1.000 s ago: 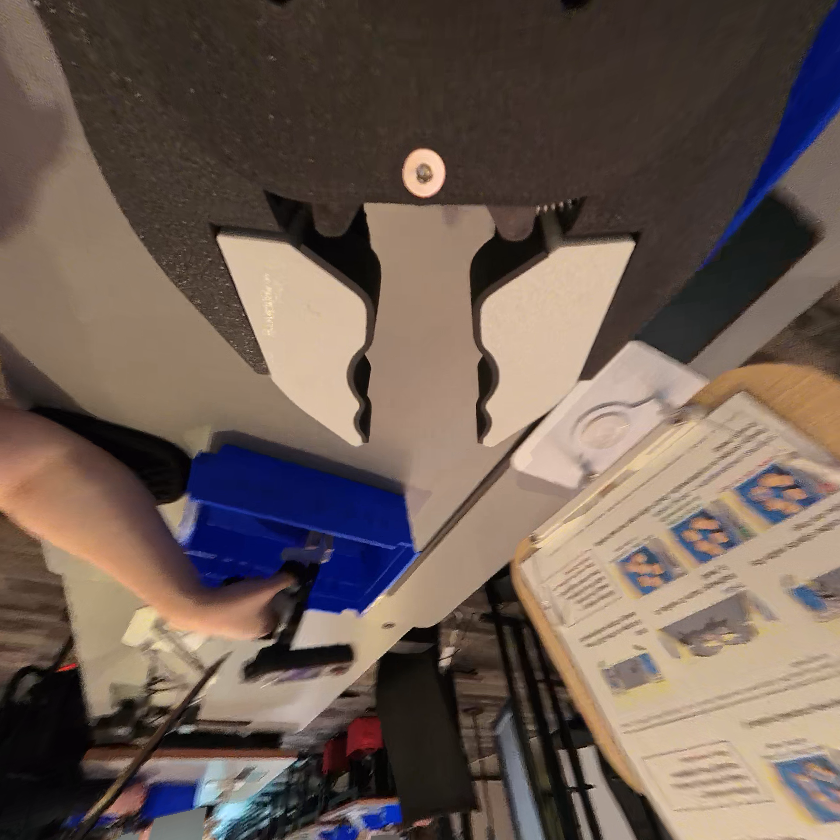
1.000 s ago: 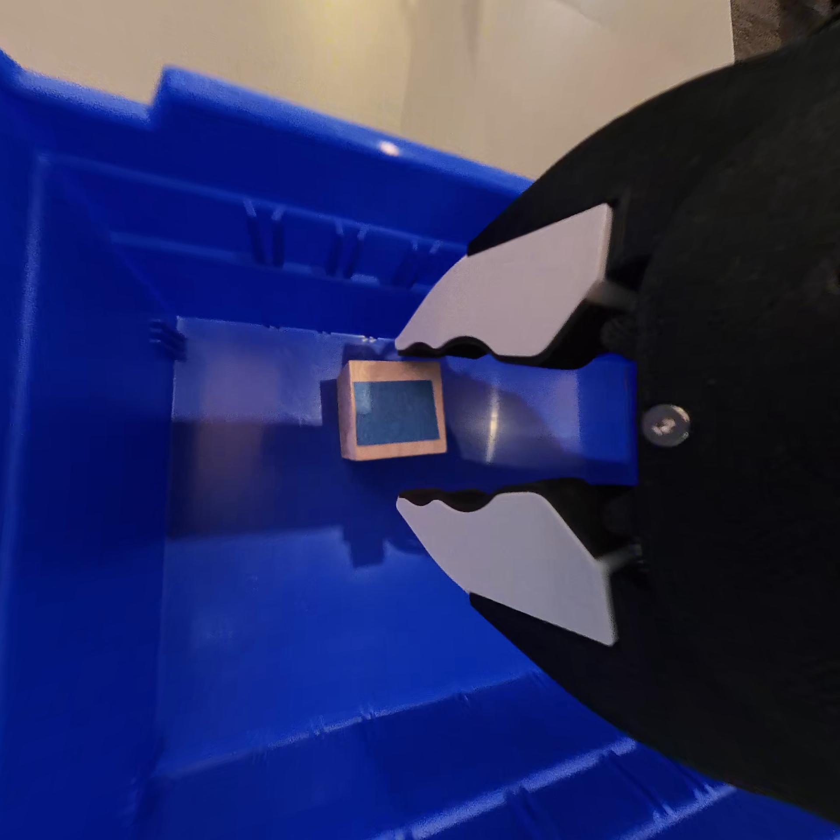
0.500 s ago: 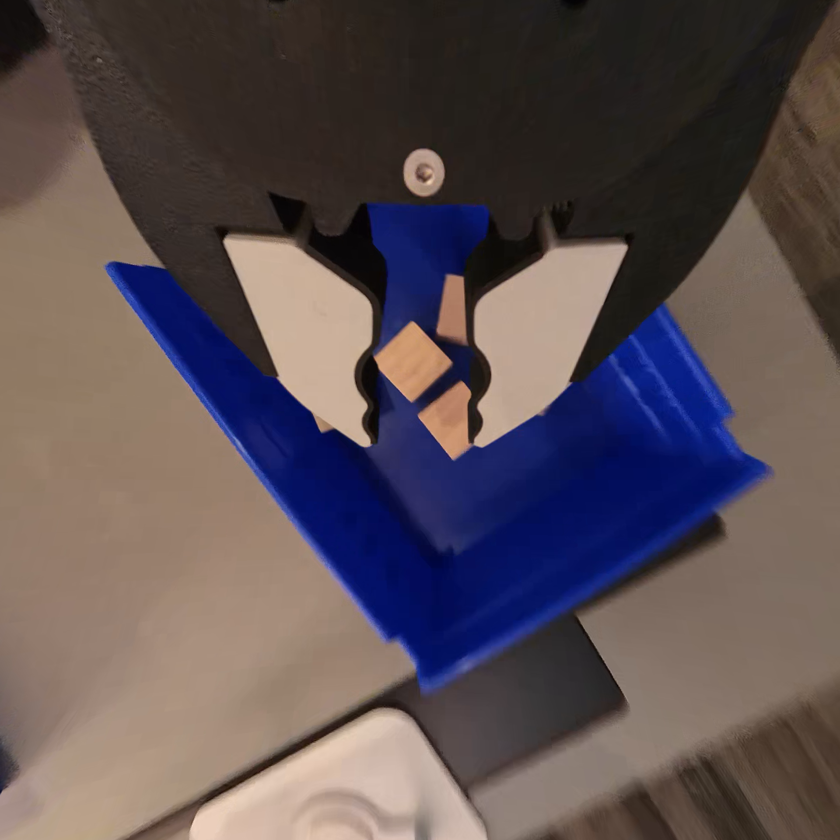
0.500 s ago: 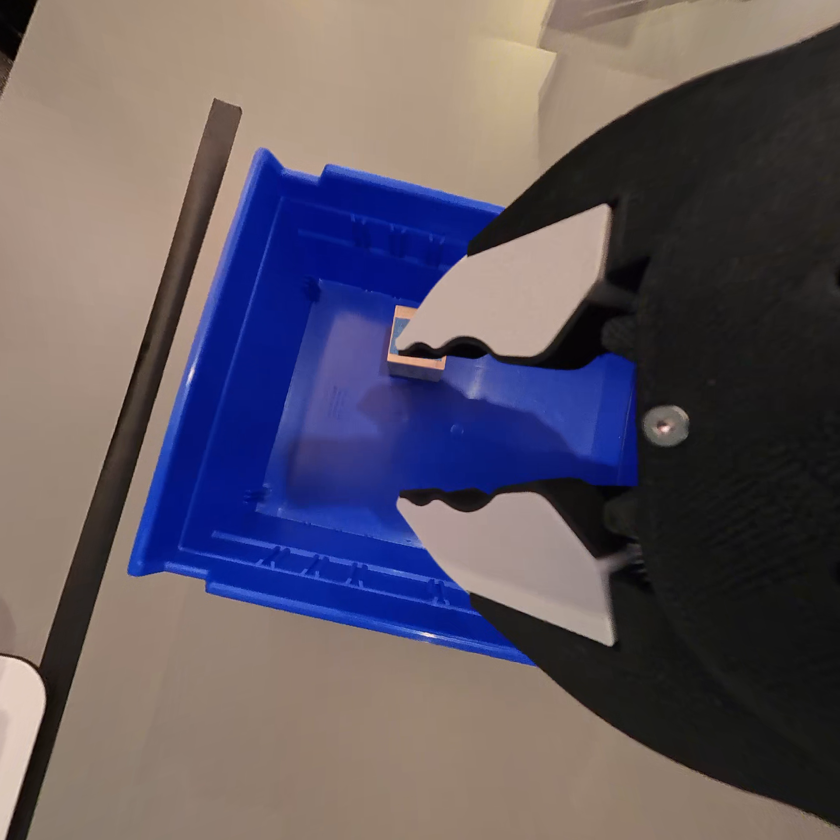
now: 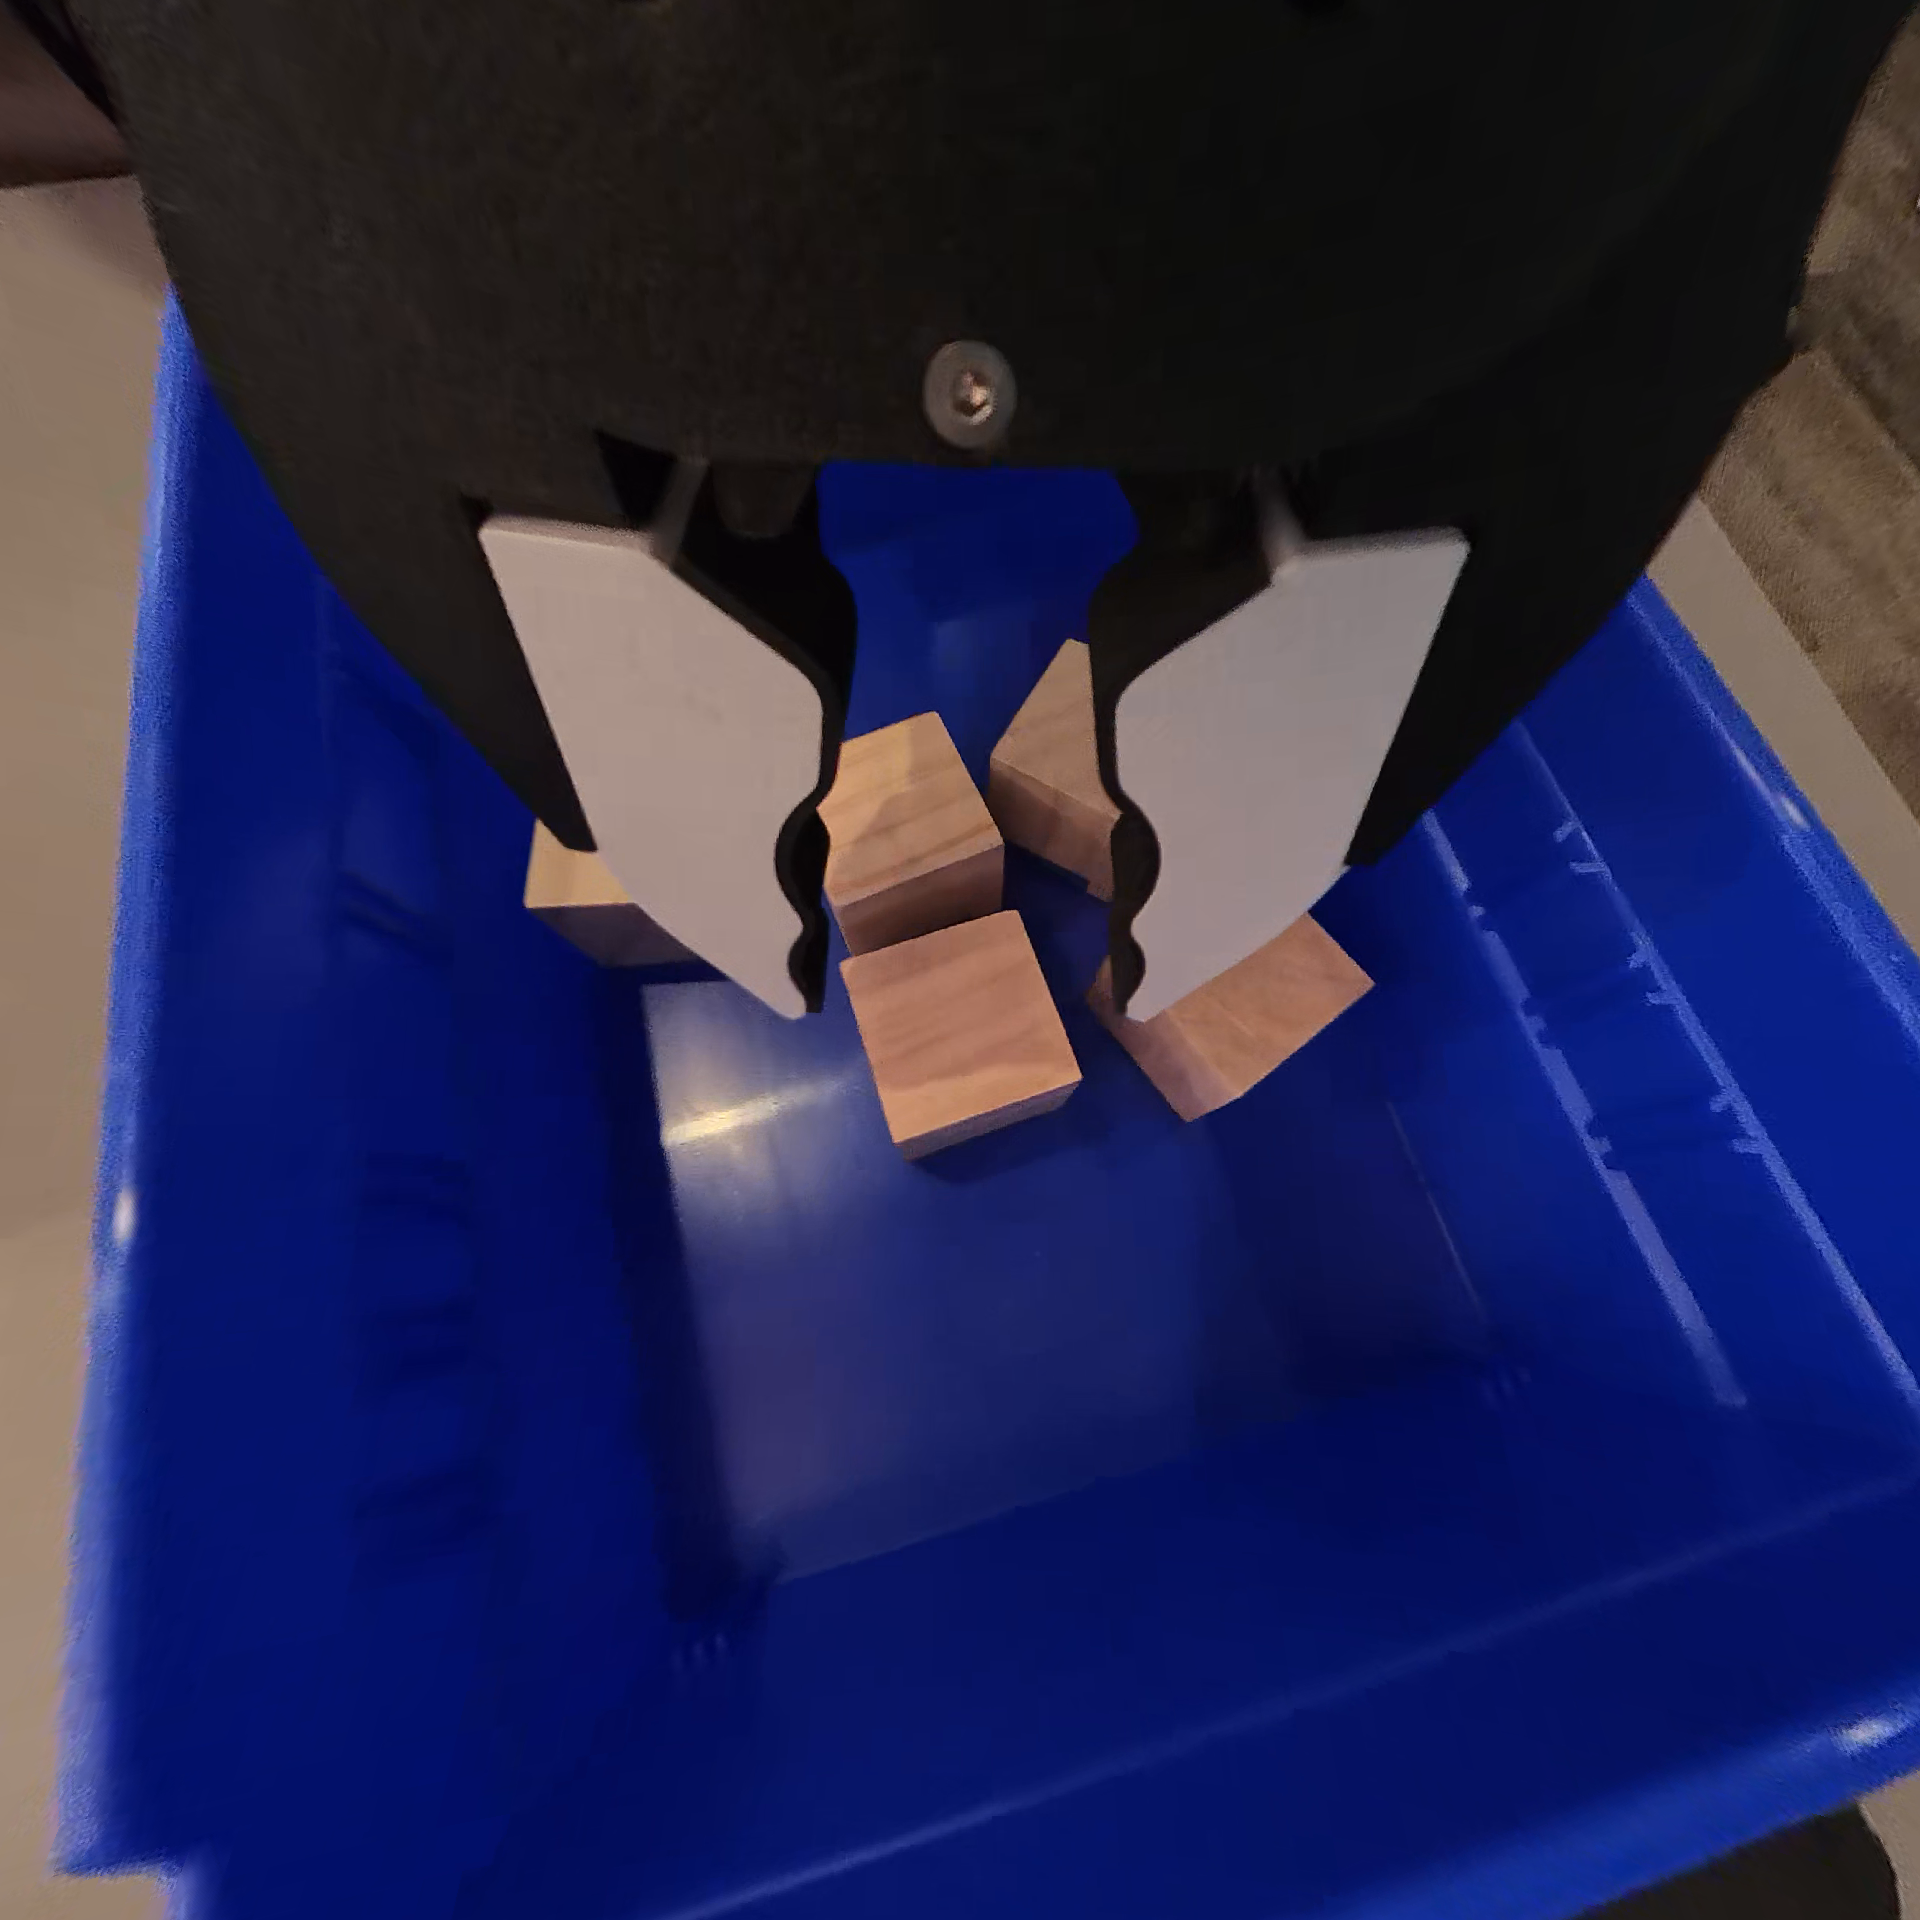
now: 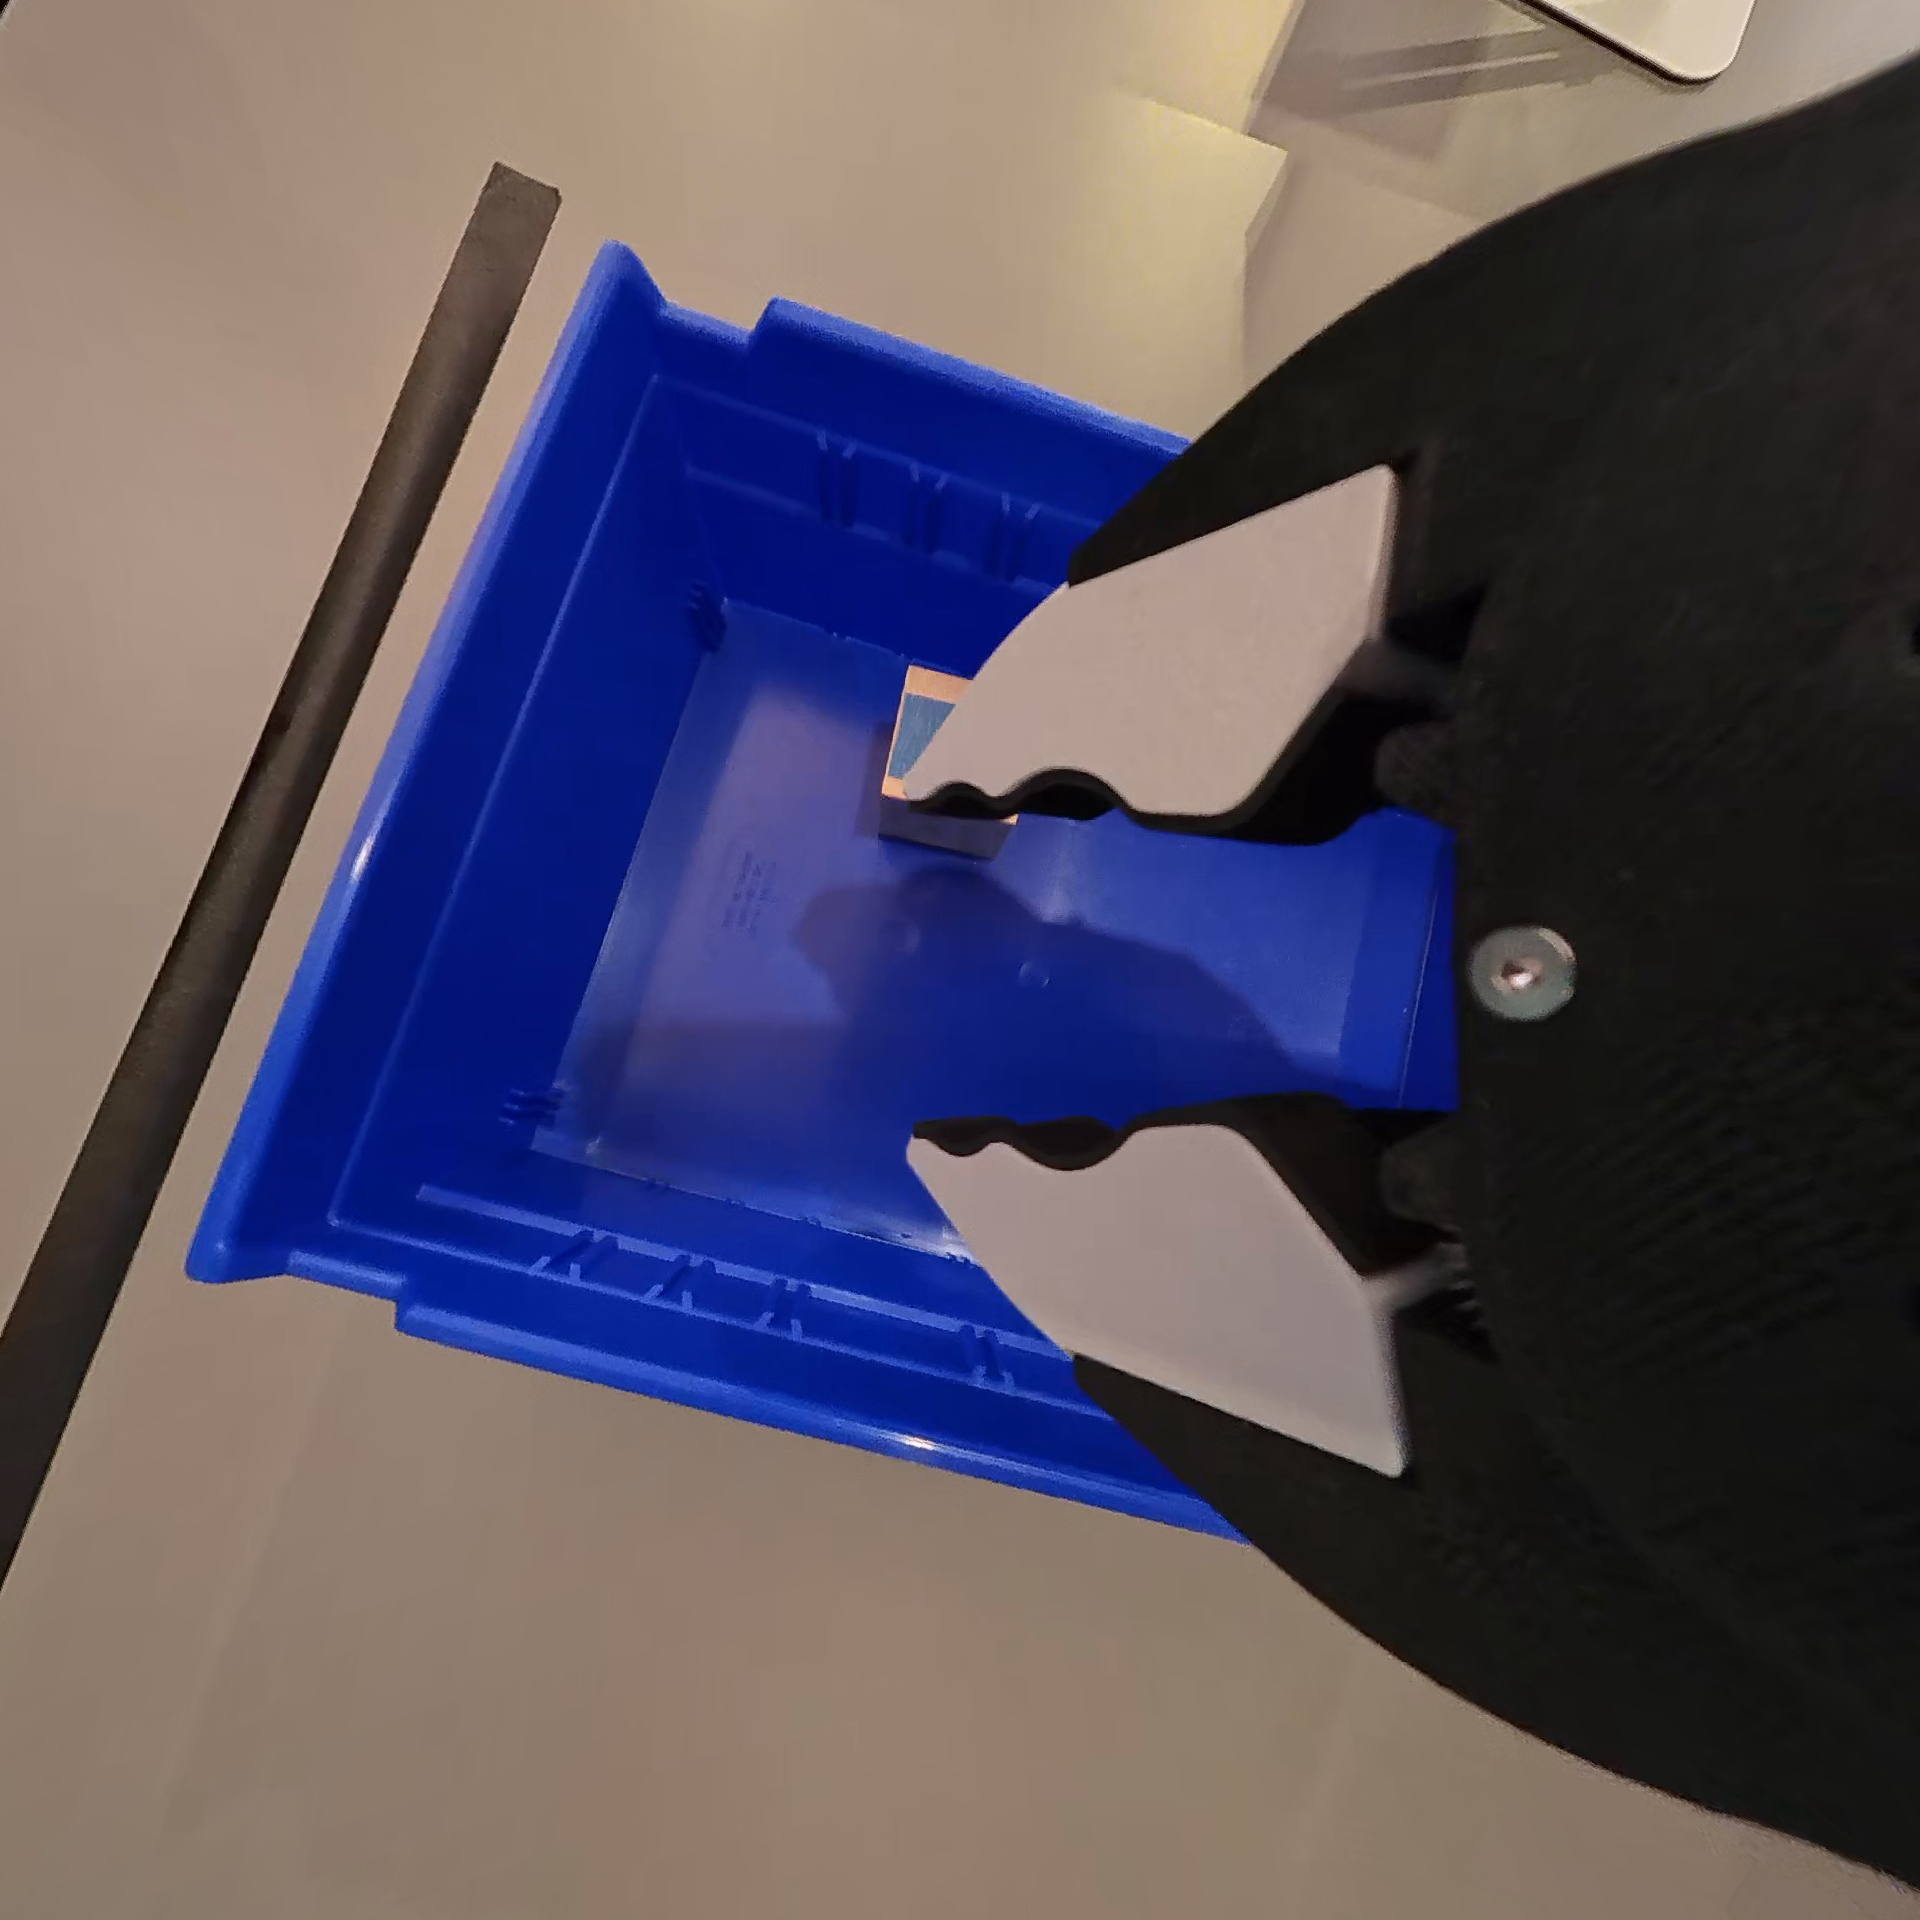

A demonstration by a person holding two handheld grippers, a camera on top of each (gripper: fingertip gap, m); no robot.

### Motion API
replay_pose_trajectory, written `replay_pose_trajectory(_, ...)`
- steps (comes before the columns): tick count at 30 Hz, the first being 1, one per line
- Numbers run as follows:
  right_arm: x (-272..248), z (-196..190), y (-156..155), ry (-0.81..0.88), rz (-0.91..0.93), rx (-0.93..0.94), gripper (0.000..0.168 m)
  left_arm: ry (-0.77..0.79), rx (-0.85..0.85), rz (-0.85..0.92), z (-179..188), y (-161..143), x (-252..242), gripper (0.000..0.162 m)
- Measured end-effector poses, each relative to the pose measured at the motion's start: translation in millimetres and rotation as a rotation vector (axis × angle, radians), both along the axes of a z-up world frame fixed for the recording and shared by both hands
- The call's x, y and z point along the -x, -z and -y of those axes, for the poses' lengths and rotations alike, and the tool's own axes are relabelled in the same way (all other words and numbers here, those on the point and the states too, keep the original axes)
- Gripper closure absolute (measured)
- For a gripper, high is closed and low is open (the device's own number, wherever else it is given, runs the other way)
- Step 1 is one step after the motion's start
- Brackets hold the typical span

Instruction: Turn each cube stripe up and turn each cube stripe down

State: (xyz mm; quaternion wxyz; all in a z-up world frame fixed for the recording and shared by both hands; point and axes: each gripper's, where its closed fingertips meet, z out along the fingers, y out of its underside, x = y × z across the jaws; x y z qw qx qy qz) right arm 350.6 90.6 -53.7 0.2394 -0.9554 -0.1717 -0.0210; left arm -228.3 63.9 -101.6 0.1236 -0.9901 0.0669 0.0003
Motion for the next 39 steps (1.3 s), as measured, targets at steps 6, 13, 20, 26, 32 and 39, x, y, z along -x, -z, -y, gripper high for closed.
replay_pose_trajectory(6,3,1,2,-0.016,0.013,0.009,0.111,-0.045,0.031,-0.007,-2,11,3,0.108)
replay_pose_trajectory(13,5,2,5,-0.033,0.03,0.02,0.111,-0.054,0.084,-0.017,-1,23,0,0.109)
replay_pose_trajectory(20,10,2,6,-0.054,0.042,0.025,0.111,-0.048,0.13,-0.019,1,33,-2,0.113)
replay_pose_trajectory(26,12,2,9,-0.061,0.047,0.031,0.111,-0.02,0.133,-0.022,1,33,-3,0.114)
replay_pose_trajectory(32,13,2,11,-0.064,0.056,0.04,0.111,0.042,0.133,-0.051,0,33,-4,0.115)
replay_pose_trajectory(39,15,1,10,-0.067,0.081,0.029,0.111,0.122,0.075,-0.022,-6,19,-15,0.116)
